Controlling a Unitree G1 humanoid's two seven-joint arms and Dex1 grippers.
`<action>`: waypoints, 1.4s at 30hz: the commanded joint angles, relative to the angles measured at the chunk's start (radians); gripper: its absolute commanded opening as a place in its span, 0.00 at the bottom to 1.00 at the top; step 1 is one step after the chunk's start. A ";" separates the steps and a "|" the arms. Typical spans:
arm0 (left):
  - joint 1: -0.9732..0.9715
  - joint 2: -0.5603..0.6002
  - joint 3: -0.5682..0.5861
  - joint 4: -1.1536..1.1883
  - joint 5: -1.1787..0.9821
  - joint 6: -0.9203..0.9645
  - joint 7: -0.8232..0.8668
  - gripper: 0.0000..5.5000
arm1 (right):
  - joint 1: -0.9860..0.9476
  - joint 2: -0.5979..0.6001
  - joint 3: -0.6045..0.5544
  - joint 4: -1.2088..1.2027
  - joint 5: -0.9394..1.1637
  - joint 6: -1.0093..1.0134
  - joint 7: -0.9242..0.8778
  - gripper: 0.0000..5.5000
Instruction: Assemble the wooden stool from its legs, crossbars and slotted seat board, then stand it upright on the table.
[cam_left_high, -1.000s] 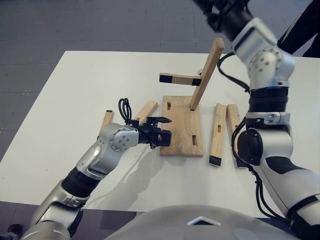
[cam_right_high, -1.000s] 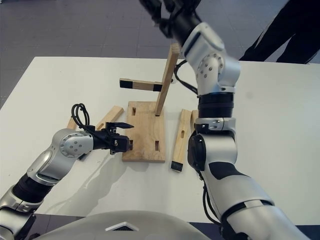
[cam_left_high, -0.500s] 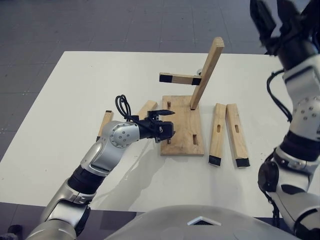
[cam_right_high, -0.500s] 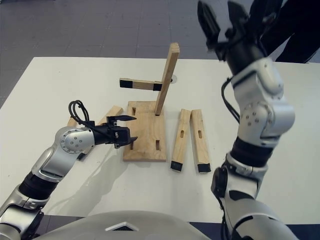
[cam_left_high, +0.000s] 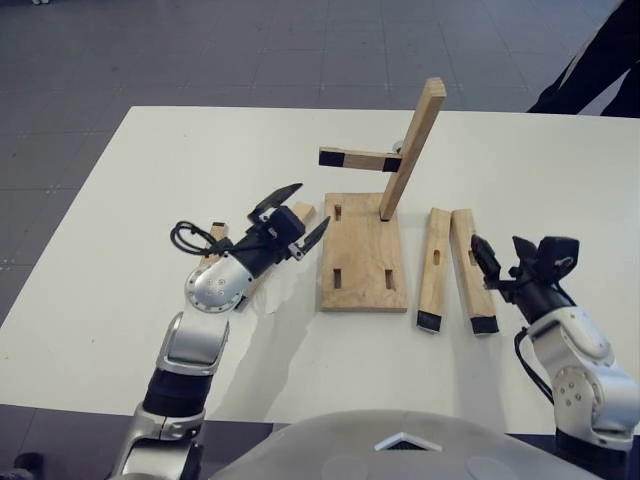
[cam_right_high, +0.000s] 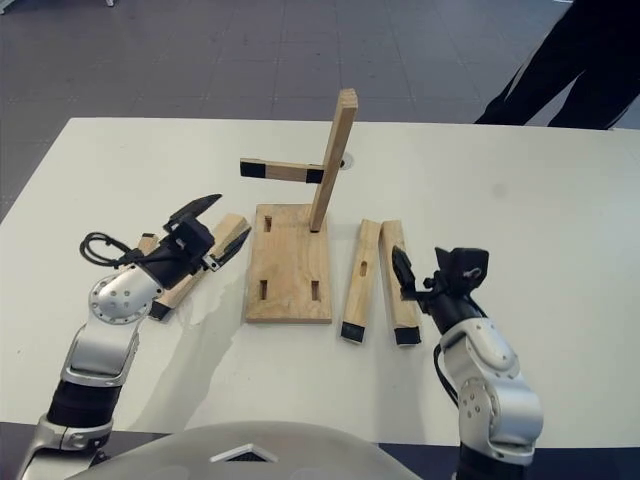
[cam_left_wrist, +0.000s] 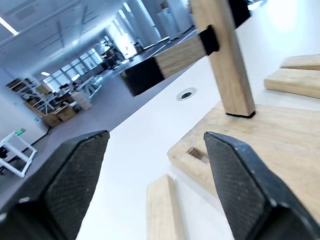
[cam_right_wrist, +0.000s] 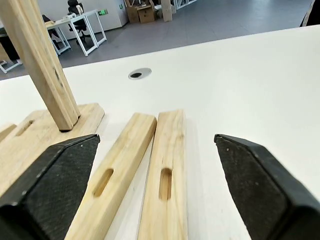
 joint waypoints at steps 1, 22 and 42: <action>0.017 -0.084 0.083 0.005 -0.036 0.045 0.131 0.64 | 0.039 -0.012 0.028 -0.029 -0.020 0.012 -0.007 0.77; -0.045 -0.163 0.098 -0.075 -0.055 0.173 0.264 0.64 | 0.148 -0.022 0.143 0.027 -0.252 0.038 -0.094 0.71; -0.524 -0.010 0.341 0.180 -0.456 0.373 0.054 0.64 | -0.366 -0.053 -0.107 -0.030 -0.010 0.075 -0.034 0.37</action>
